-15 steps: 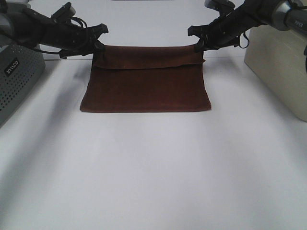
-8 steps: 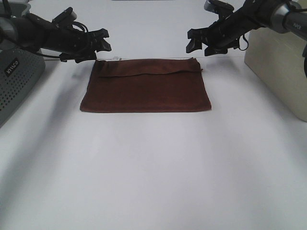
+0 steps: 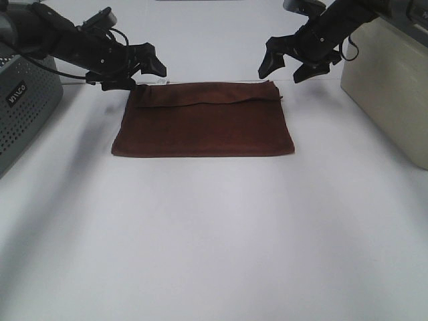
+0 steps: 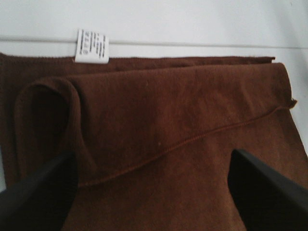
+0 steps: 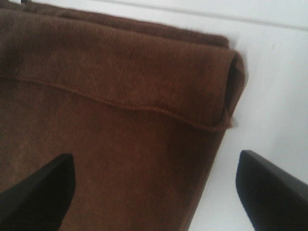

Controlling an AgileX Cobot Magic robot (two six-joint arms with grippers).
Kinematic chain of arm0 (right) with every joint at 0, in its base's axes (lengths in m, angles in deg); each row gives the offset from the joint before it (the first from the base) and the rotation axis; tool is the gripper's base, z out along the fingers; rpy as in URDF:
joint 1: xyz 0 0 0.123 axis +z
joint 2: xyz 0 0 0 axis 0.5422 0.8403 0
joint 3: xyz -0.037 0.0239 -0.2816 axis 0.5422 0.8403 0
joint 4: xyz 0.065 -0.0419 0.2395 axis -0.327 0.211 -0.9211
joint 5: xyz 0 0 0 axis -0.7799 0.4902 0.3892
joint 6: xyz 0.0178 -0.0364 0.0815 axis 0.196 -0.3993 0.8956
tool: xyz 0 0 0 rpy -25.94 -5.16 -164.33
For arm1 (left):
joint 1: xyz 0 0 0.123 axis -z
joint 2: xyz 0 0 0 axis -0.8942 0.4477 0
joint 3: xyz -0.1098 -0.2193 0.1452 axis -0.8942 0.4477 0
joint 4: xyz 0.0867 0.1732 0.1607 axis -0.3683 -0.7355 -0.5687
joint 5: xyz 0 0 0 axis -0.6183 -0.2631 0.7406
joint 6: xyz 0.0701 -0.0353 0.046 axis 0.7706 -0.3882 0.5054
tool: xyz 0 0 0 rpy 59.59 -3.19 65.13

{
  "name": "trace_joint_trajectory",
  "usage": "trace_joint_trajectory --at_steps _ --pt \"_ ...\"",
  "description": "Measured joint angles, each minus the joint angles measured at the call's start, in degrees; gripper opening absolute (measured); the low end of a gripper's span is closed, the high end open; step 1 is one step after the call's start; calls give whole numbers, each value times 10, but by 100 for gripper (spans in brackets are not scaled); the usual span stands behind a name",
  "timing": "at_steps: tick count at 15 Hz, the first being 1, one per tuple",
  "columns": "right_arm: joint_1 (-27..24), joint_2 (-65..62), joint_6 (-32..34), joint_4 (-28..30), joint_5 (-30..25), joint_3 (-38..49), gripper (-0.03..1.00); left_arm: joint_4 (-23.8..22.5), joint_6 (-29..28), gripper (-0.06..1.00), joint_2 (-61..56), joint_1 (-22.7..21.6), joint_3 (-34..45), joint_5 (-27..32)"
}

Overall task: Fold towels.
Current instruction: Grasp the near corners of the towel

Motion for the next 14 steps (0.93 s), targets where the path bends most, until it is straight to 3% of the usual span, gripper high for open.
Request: trace_joint_trajectory --at_steps 4,9,11,14 --pt "0 0 43 6 -94 0 85 -93 -124 81 -31 0 0 68" --pt "0 -27 76 -1 -99 48 85 -138 -187 81 -50 0 14 182" --pt "-2 -67 68 -2 -99 117 85 -143 -191 81 -79 0 89 174" --pt "-14 -102 47 -34 -101 214 85 -144 -191 81 -143 -10 228 101"
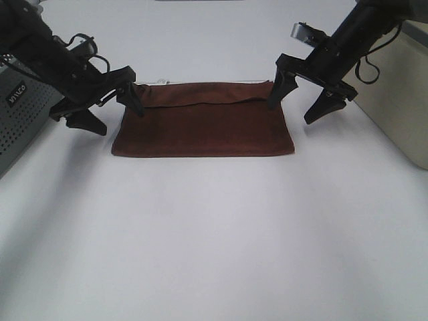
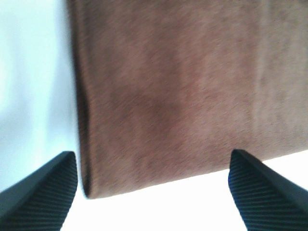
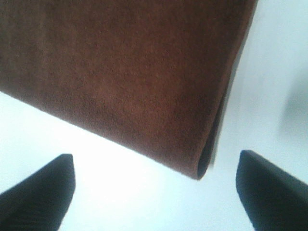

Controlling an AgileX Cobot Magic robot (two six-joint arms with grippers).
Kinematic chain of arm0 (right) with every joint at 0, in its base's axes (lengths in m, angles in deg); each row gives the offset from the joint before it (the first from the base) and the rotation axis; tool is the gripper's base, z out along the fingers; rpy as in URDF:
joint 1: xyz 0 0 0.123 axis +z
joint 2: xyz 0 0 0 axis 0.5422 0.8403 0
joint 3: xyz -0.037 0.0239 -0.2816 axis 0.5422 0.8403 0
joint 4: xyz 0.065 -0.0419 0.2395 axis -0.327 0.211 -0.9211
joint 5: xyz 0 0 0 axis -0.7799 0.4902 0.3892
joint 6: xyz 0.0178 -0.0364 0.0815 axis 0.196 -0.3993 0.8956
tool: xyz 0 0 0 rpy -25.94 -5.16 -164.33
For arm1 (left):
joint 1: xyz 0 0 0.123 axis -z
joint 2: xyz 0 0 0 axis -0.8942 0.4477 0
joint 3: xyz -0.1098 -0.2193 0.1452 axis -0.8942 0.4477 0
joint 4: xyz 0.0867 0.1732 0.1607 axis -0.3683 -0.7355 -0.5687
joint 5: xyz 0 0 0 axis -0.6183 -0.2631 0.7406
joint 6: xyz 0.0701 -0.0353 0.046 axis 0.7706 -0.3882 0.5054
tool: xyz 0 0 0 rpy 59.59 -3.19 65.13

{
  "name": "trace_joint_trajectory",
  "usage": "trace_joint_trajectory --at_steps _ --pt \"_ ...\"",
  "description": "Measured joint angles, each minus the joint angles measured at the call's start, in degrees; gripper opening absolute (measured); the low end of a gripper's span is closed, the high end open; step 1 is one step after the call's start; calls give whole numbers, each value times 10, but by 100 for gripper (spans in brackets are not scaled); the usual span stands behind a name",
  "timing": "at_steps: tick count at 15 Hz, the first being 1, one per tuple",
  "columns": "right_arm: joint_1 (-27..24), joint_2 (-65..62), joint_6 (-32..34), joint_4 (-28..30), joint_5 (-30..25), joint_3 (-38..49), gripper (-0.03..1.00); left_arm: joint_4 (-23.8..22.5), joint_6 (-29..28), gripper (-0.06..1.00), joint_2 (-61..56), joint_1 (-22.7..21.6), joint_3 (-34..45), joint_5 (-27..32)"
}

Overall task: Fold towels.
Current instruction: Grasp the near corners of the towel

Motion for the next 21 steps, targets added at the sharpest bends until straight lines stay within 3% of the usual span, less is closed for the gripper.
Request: trace_joint_trajectory --at_steps 5,11,17,21 --pt "2 -10 -56 -37 43 102 85 -1 36 81 -6 -15 58 -36" --pt "9 -10 -77 -39 100 105 85 11 43 81 -6 11 58 -89" --pt "9 -10 -88 -20 116 105 85 62 55 80 19 15 56 -93" --pt "20 -10 -92 -36 137 105 80 84 61 69 28 25 52 -99"
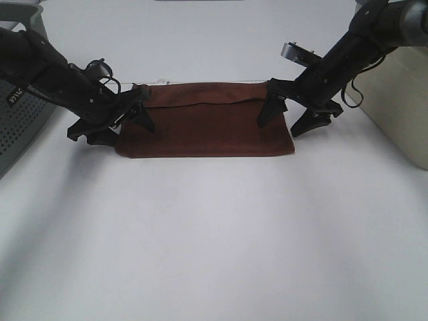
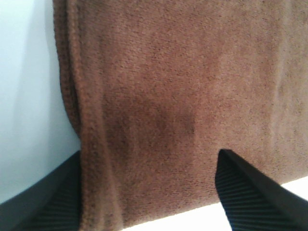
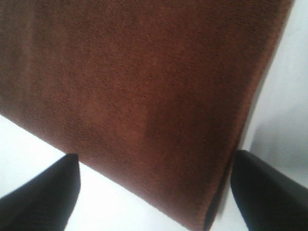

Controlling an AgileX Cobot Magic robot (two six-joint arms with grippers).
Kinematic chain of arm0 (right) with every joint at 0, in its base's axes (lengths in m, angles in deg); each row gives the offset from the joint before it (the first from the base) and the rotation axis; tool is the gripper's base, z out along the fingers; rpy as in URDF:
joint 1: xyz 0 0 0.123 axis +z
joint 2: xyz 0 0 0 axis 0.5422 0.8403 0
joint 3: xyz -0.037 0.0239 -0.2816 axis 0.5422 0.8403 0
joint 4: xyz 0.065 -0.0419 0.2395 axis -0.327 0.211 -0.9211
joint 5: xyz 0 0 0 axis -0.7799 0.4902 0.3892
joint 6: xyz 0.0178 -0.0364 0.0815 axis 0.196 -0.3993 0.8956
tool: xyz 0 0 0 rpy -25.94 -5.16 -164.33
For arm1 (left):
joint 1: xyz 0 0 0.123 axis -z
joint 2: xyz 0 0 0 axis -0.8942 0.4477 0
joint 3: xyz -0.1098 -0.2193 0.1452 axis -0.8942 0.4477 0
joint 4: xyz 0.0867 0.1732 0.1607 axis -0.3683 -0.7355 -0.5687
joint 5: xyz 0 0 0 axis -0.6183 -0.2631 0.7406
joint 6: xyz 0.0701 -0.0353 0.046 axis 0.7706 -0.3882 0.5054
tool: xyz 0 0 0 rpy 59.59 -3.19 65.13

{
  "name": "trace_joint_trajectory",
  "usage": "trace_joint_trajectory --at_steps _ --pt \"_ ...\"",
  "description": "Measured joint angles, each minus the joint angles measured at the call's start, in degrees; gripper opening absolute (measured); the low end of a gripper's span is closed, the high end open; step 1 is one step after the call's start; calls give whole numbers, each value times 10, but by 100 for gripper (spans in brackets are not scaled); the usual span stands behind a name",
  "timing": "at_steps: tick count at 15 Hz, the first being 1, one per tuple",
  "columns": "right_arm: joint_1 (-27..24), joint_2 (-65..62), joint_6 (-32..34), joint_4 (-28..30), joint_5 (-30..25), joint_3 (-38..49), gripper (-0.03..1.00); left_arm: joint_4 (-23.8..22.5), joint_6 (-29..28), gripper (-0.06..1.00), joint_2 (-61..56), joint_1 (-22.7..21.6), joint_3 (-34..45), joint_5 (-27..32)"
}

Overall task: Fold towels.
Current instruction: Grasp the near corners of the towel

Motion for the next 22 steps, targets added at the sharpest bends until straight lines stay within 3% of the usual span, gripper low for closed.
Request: trace_joint_trajectory --at_steps 7,12,15,22 --pt "1 27 -1 -42 -4 0 70 0 11 56 3 2 0 2" --pt "1 7 6 2 0 1 69 0 19 55 5 2 0 7" --pt "1 -12 40 62 -5 1 75 0 19 55 5 2 0 10" --pt "1 26 13 -29 -25 1 72 0 19 55 5 2 0 11"
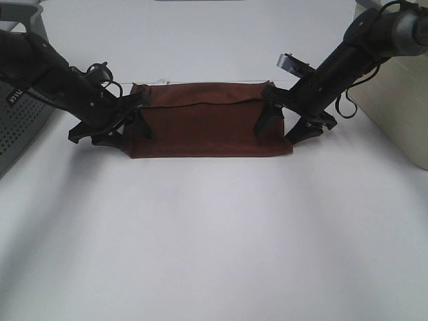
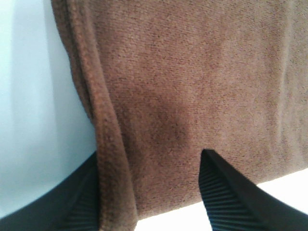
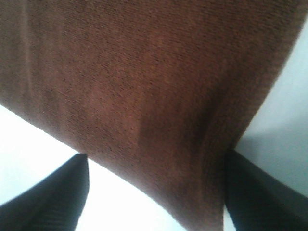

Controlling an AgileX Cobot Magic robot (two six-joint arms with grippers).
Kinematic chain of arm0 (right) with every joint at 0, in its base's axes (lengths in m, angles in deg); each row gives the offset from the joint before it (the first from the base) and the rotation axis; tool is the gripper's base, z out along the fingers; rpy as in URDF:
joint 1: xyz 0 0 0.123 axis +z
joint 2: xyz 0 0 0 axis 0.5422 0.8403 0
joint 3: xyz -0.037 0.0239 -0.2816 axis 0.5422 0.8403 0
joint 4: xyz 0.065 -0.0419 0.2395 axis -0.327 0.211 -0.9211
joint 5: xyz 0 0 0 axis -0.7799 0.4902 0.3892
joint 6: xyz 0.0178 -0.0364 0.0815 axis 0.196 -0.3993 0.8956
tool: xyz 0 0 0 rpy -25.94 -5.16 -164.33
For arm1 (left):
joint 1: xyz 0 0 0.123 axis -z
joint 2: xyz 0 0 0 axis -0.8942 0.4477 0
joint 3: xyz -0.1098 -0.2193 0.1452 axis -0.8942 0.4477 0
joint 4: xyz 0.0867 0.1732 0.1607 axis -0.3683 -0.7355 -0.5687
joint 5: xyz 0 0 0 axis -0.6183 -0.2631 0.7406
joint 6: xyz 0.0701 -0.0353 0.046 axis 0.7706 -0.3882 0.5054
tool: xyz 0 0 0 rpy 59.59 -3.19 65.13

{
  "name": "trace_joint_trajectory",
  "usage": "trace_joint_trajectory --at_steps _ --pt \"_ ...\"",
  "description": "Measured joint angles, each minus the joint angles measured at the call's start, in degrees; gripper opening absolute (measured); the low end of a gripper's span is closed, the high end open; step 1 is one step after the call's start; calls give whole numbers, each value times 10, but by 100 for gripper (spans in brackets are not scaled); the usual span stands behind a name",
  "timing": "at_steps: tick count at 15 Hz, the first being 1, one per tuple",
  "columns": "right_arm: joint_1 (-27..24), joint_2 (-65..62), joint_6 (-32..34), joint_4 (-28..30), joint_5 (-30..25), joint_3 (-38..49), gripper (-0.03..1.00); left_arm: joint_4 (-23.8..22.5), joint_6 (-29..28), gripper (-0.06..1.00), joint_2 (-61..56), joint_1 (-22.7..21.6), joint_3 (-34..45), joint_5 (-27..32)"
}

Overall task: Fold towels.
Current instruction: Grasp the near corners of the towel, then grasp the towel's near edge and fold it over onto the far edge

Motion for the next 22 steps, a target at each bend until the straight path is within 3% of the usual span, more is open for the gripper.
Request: trace_joint_trajectory --at_steps 2,3,4,5,7,9,10,13,15,19,22 --pt "0 5 -3 -14 4 0 61 1 0 55 0 0 0 0" --pt "0 5 -3 -14 4 0 61 1 0 55 0 0 0 0" --pt "0 8 -3 -13 10 0 52 1 0 55 0 0 0 0" --pt "0 11 -3 -10 13 0 34 1 0 50 0 0 0 2" --pt "0 14 2 -9 14 0 16 -2 0 34 3 0 0 15" --pt "0 15 7 -6 14 0 0 -7 0 10 6 0 0 30" --pt "0 15 9 -5 14 0 0 -13 0 3 6 0 0 35" --pt "0 -2 34 25 5 5 0 -56 -11 1 -18 0 3 52" --pt "0 -42 41 38 17 57 0 -99 -30 1 -50 0 11 62" --pt "0 -128 22 26 64 216 0 -107 -35 1 -99 2 109 72" --pt "0 -153 5 14 70 260 0 -109 -35 1 -128 3 152 66"
